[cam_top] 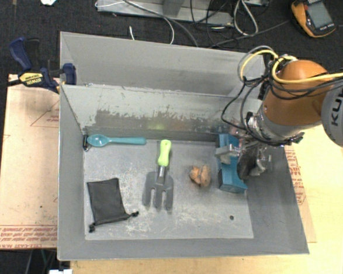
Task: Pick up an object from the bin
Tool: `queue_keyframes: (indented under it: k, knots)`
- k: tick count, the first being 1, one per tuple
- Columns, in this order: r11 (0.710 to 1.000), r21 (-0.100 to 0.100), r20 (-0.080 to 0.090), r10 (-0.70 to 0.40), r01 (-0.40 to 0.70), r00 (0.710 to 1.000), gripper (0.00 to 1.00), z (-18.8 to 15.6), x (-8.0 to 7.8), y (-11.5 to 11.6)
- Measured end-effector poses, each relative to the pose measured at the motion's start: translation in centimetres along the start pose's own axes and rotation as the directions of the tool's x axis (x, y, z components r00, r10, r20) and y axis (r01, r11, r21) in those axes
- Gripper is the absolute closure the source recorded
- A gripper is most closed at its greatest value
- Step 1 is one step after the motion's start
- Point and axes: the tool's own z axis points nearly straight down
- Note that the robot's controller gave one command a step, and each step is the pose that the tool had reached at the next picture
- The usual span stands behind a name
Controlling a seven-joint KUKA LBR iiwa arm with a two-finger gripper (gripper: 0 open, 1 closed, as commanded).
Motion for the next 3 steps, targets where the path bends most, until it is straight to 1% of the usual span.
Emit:
queue_keyframes:
  k: [1,2,3]
  knots:
    - [1.000,-0.001,-0.013,-0.010,0.010,1.000,1.00,-0.1,0.7,-0.1]
    - [1.000,-0.001,-0.013,-0.009,0.009,1.000,1.00,-0.1,0.7,-0.1]
    - [1.000,-0.009,-0.016,-0.011,0.011,1.000,1.00,-1.6,0.7,0.2]
